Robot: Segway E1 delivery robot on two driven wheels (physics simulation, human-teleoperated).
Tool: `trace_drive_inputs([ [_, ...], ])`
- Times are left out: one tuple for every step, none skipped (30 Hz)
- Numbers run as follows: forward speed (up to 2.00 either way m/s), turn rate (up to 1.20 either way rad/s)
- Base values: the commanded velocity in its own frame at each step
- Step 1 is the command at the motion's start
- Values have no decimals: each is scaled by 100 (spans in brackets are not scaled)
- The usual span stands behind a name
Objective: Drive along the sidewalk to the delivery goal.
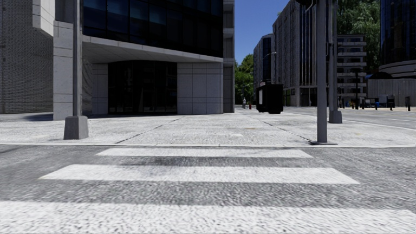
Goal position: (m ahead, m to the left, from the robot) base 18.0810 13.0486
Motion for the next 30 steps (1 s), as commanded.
trace_drive_inputs([
  [199, 0],
  [199, 0],
  [199, 0],
  [200, 0],
  [200, 0],
  [200, 0],
  [200, 0],
  [200, 0],
  [200, 0],
  [200, 0],
  [200, 0],
  [200, 0],
  [200, 0],
  [200, 0],
  [200, 7],
  [200, 20],
  [200, 25],
  [200, 25],
  [200, 26],
  [200, 27],
  [200, 27],
  [200, 28],
  [200, 34],
  [200, 37],
  [200, 37],
  [200, 39],
  [200, 41],
  [200, 50],
  [200, 50],
  [200, 53],
])
